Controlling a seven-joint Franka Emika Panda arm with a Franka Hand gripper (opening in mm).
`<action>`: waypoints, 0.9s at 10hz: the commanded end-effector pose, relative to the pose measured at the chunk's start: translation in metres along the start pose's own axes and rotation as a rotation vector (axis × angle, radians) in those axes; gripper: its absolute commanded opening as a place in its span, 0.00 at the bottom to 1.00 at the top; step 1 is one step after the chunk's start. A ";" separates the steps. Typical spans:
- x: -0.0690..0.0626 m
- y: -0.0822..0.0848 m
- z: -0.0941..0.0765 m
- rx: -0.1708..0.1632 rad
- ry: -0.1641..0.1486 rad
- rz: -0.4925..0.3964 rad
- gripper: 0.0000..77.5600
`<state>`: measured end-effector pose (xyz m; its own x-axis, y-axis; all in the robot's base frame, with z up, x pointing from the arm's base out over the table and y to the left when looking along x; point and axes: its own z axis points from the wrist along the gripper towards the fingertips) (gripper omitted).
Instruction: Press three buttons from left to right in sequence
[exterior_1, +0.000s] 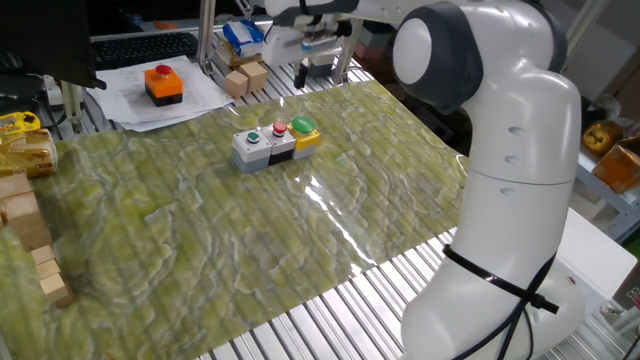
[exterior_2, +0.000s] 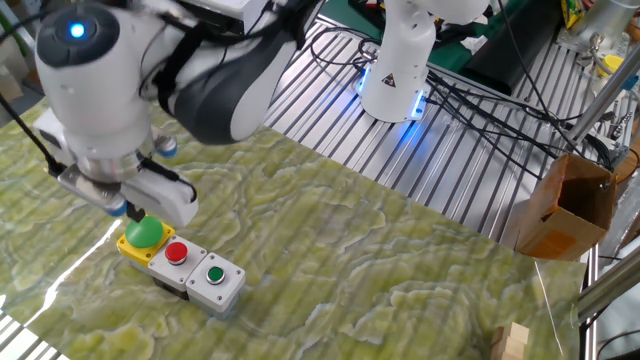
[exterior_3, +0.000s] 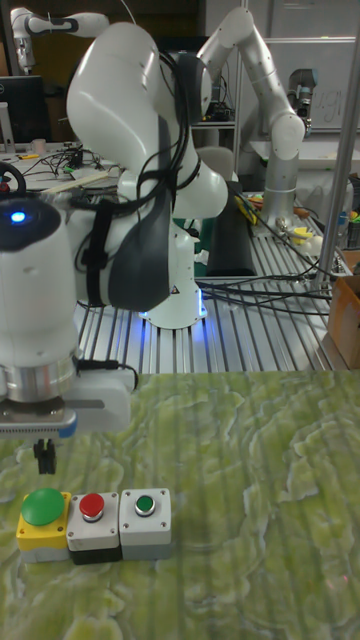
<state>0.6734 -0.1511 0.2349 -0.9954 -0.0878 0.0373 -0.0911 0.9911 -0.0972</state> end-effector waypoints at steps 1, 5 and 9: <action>-0.004 -0.004 0.005 -0.003 -0.016 0.008 0.00; -0.004 -0.004 0.005 -0.010 0.024 0.095 0.00; -0.004 -0.004 0.005 0.006 0.002 0.064 0.00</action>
<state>0.6768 -0.1547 0.2275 -0.9990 -0.0185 0.0402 -0.0225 0.9946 -0.1010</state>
